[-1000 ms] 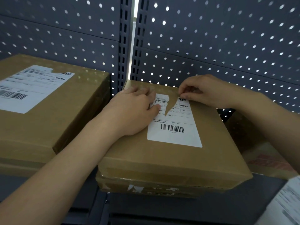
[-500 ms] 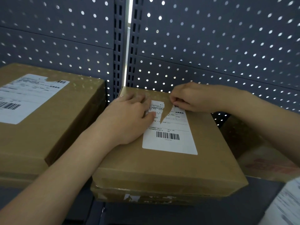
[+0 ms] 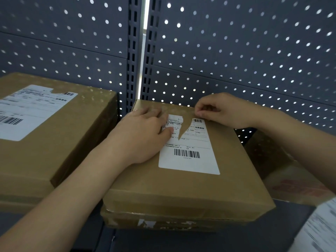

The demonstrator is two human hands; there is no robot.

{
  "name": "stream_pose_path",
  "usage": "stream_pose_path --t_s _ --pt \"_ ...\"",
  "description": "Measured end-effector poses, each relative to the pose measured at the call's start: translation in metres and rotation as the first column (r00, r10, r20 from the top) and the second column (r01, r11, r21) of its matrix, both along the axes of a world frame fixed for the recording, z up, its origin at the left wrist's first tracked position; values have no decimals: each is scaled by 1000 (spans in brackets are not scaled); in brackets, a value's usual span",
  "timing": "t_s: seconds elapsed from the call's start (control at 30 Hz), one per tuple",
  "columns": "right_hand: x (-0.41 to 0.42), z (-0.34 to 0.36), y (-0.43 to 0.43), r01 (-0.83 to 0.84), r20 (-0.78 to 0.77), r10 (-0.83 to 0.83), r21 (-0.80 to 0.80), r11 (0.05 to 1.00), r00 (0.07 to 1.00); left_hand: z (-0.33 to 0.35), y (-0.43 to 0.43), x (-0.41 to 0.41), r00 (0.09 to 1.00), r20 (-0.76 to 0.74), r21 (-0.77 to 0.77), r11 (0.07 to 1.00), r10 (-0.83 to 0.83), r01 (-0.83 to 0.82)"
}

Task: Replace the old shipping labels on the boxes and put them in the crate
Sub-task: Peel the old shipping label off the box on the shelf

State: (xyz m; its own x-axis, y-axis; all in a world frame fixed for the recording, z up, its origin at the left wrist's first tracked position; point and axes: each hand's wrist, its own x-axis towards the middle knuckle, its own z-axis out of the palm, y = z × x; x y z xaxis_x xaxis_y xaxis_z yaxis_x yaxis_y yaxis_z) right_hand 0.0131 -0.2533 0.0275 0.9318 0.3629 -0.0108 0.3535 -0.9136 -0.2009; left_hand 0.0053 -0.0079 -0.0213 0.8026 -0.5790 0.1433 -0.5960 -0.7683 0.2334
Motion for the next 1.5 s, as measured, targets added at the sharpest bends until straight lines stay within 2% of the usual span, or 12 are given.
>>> stream_pose_path --t_s 0.1,0.3,0.43,0.6,0.67,0.73,0.8,0.97,1.17,1.3,1.5 --pt "0 -5 0 24 48 -27 56 998 998 0 0 -1 1000 1 -5 1000 3 -3" --pt "-3 -10 6 -11 113 16 -39 999 994 -1 0 1 1000 -11 -11 1000 2 -2" --pt "-8 -22 9 -43 220 58 -73 996 974 -1 -1 0 1000 -5 -26 1000 10 -10" --pt "-15 -35 11 -20 331 37 -54 998 943 -1 0 0 1000 -13 -34 999 6 -7" --pt "-18 -37 11 -4 349 -2 16 1000 937 -1 0 0 1000 -15 -28 1000 9 -10" --pt "-21 -37 12 27 357 -70 124 992 931 -1 -1 0 1000 -12 -15 1000 6 -6" --pt "-20 -37 12 51 354 -107 162 985 929 0 -1 0 1000 -11 -9 1000 3 -3" --pt "-18 -36 16 54 333 -90 116 992 939 1 -1 -1 1000 -6 -7 1000 2 -2" --pt "-18 -37 19 22 369 -16 -13 1000 929 1 0 -1 1000 -13 -24 1000 4 -4" --pt "-17 -36 18 11 369 1 -30 999 929 1 0 -1 1000 -17 -28 1000 4 -5" --pt "-19 -38 12 57 340 -102 140 989 935 1 0 0 1000 -22 -22 1000 8 -8"
